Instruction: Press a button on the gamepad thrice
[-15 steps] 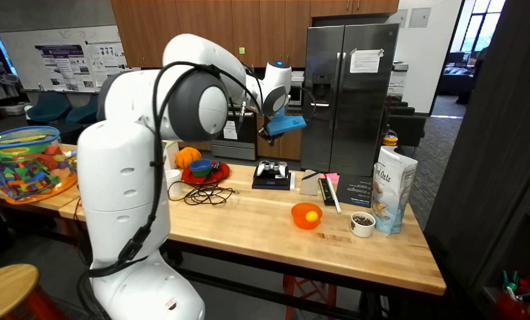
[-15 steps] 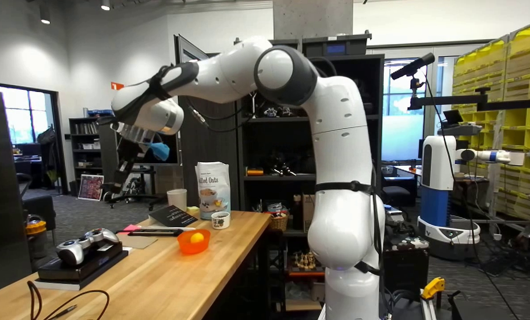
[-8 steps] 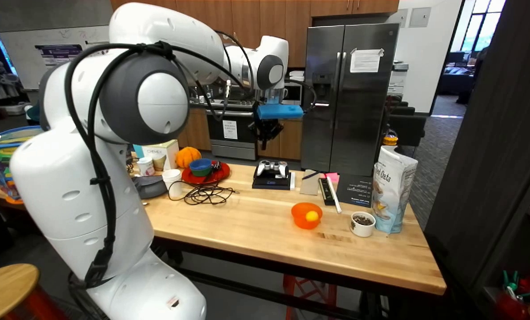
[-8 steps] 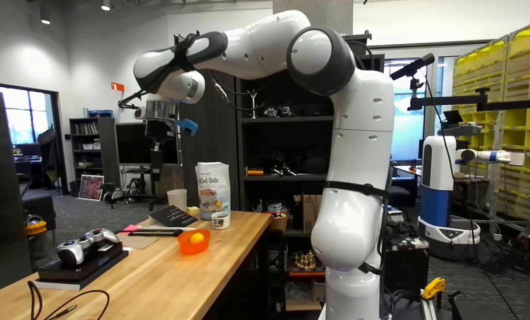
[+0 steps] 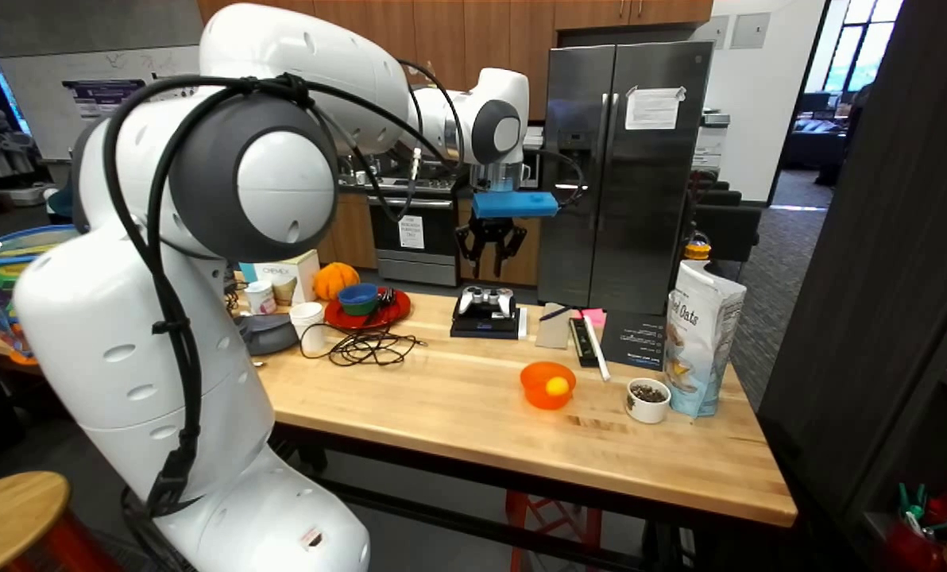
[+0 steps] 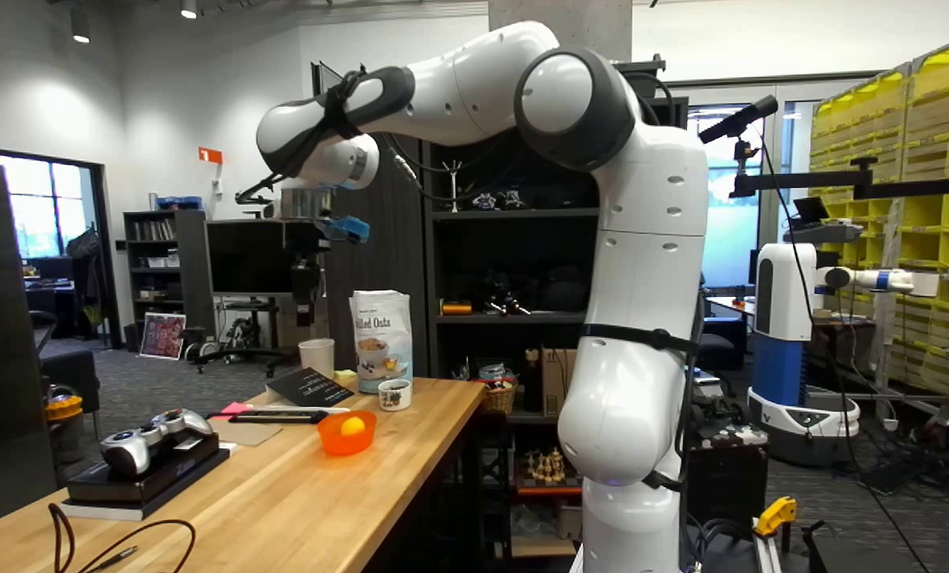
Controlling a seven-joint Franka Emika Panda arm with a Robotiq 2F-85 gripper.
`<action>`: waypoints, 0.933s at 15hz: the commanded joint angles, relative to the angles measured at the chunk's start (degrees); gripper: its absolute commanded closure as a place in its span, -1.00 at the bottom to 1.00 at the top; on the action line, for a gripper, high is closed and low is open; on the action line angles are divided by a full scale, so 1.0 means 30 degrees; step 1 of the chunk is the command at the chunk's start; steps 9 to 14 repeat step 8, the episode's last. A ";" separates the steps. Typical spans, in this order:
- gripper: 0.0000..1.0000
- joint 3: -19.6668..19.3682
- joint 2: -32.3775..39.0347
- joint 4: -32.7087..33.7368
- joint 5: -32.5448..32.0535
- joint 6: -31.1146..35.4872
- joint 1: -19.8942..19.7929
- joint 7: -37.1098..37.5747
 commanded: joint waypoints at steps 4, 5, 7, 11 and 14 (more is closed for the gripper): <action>-0.42 -0.0574 0.0021 0.0013 -0.0040 -0.0005 0.0485 0.0032; -0.54 -0.0569 0.0034 0.0013 -0.0039 -0.0005 0.0503 0.0031; -0.79 -0.0559 0.0045 0.0011 -0.0038 -0.0005 0.0552 0.0030; -0.80 -0.0557 0.0046 0.0011 -0.0037 -0.0005 0.0564 0.0030; -0.80 -0.0557 0.0046 0.0011 -0.0037 -0.0005 0.0564 0.0030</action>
